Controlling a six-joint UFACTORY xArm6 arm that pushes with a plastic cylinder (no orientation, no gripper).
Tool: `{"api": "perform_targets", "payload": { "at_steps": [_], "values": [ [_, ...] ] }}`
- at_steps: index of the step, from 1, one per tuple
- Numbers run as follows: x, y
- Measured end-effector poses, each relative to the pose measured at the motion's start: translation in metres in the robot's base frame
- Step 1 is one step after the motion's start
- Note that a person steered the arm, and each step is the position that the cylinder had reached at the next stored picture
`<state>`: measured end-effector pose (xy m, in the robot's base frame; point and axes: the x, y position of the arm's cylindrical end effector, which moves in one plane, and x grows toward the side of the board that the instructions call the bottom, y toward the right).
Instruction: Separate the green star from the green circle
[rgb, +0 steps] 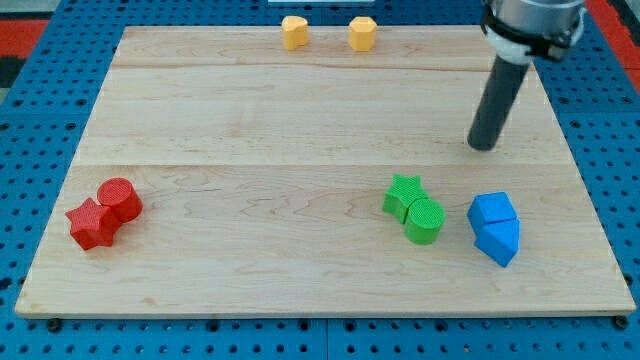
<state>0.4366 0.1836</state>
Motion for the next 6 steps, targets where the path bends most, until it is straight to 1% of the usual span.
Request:
{"api": "perform_targets", "payload": {
  "at_steps": [1, 2, 4, 5, 6],
  "values": [
    [0.048, -0.005],
    [0.076, -0.03],
    [0.11, -0.054],
    [0.11, -0.077],
    [0.106, -0.082]
  ]
}}
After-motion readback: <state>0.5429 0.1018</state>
